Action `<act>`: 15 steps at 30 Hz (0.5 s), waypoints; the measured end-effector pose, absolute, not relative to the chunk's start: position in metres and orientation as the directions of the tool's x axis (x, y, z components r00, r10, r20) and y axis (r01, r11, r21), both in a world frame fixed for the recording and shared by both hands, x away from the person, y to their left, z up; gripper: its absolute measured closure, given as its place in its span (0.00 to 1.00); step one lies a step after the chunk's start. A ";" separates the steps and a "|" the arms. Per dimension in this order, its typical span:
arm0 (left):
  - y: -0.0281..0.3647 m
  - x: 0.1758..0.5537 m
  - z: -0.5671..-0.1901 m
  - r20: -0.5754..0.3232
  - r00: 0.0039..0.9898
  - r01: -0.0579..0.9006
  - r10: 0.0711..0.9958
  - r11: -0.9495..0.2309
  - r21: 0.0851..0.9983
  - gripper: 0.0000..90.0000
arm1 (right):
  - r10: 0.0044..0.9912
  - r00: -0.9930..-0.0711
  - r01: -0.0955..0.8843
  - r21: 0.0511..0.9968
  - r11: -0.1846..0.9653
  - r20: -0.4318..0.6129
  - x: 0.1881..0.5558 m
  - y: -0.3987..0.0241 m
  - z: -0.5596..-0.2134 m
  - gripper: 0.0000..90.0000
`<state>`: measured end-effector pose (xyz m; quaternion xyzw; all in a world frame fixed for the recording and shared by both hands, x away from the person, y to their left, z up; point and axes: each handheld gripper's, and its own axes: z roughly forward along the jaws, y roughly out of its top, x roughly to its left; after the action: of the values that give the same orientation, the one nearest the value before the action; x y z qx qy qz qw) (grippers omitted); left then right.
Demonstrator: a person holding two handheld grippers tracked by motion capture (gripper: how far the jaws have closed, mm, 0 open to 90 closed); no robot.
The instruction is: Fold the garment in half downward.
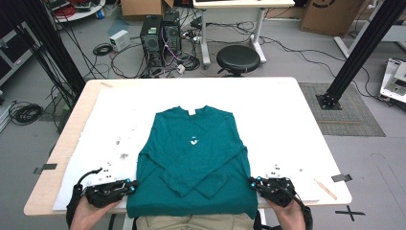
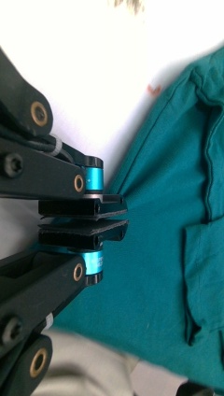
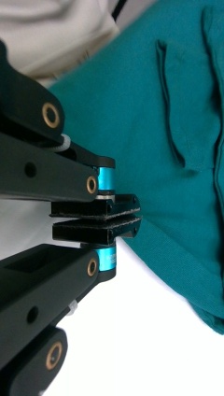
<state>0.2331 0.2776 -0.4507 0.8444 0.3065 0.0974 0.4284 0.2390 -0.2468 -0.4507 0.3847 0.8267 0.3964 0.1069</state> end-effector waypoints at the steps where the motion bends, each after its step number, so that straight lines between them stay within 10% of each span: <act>1: 0.278 0.233 -0.450 -0.098 0.797 0.432 0.596 -0.450 0.782 0.95 | 0.716 -0.684 0.555 0.736 0.388 0.138 0.236 -0.248 -0.451 0.98; 7: 0.281 0.242 -0.438 -0.093 0.768 0.416 0.634 -0.383 0.825 0.66 | 0.762 -0.642 0.527 0.774 0.352 0.090 0.242 -0.248 -0.447 0.43; 15: 0.274 0.269 -0.397 0.001 0.739 0.335 0.674 -0.369 0.867 0.48 | 0.792 -0.607 0.499 0.809 0.311 0.071 0.274 -0.245 -0.430 0.31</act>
<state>0.2691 0.2741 -0.3970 0.8070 0.3126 0.1817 0.4669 0.2743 -0.2454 -0.4304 0.4081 0.7907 0.4221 0.1732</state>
